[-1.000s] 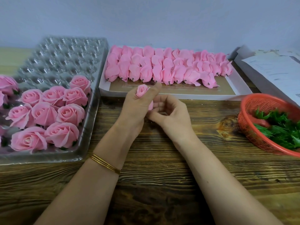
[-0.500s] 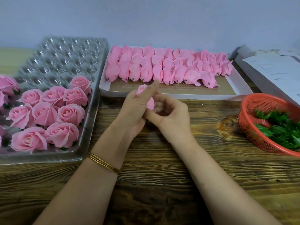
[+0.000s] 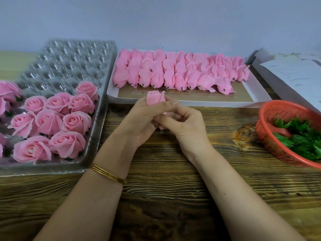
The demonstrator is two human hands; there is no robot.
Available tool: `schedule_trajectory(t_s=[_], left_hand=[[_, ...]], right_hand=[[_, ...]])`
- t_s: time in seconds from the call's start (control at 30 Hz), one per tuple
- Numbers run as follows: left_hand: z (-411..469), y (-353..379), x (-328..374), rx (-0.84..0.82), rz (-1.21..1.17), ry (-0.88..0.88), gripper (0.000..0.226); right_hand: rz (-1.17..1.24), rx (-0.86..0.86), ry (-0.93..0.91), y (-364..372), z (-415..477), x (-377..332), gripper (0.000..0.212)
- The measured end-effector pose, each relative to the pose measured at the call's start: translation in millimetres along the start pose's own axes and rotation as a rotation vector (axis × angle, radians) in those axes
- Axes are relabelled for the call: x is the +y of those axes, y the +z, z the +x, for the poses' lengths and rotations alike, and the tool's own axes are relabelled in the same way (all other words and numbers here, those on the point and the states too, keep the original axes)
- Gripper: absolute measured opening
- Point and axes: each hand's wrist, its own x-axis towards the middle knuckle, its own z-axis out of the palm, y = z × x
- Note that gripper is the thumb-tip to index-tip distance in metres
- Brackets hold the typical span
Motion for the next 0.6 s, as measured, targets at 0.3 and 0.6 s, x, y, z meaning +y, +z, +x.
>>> schedule_trajectory(t_s=[0.3,0.6], left_hand=[[-1,3,2,-0.022,0.033,-0.012,0.022],[5,7,-7,0.164,0.015,0.052,0.01]], right_hand=[[0.329,-0.122,0.231,-1,3,-6,0.015],[-0.103,0.094,0.049,-3,2,3,0.03]])
